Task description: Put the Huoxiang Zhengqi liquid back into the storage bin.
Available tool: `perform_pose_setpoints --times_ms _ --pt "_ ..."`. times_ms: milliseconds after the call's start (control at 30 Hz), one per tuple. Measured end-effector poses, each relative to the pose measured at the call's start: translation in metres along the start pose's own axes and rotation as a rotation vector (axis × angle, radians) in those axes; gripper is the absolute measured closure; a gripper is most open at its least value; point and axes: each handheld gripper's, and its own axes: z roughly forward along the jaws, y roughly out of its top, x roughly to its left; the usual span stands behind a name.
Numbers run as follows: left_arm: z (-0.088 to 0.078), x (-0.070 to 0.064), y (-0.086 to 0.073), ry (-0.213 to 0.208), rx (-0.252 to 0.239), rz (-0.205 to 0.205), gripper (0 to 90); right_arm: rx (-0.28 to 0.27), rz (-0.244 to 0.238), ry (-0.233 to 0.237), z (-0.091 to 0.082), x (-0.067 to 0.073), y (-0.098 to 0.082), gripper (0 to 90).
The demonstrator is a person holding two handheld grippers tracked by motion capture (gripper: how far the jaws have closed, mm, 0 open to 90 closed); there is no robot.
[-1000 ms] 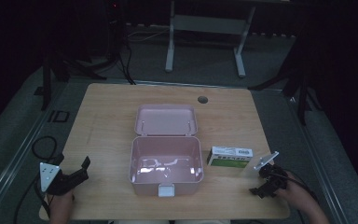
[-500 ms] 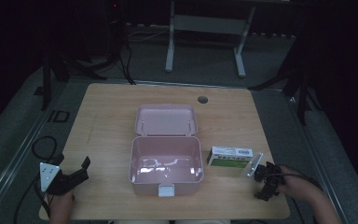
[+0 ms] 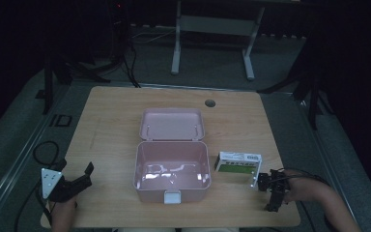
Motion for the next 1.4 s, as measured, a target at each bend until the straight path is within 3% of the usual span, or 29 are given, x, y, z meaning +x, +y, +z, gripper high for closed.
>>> perform_pose_setpoints --times_ms 67,233,367,467,600,733,867,1167,1400 --pt "0.000 0.000 0.000 0.000 0.000 0.000 2.8 0.027 -0.012 0.005 0.001 0.002 0.003 14.2" --pt "0.000 0.000 0.000 0.000 0.002 0.000 2.8 0.001 -0.039 0.004 -0.004 0.006 0.009 14.2" --pt "0.000 0.000 0.000 0.001 0.002 0.001 2.8 0.043 -0.080 -0.003 -0.008 0.012 0.021 12.7" --pt "0.000 0.000 0.000 0.001 0.002 0.000 2.8 0.043 -0.110 -0.006 -0.012 0.015 0.030 12.1" --pt "0.000 0.000 0.000 0.001 0.002 0.001 2.8 -0.014 -0.198 -0.028 -0.025 0.022 0.040 14.0" --pt "0.000 0.000 0.000 0.000 0.002 0.001 2.8 -0.066 -0.252 -0.052 -0.043 0.025 0.051 16.4" --pt "0.000 0.000 0.000 -0.001 0.002 -0.001 2.8 -0.096 -0.273 -0.098 -0.064 0.020 0.059 18.0" --pt "0.000 0.000 0.000 -0.003 0.002 0.000 2.9 -0.135 -0.260 -0.187 -0.098 -0.007 0.068 23.4" --pt "0.000 0.000 0.000 -0.007 0.001 -0.001 2.8 -0.150 -0.249 -0.203 -0.110 -0.029 0.074 33.4"
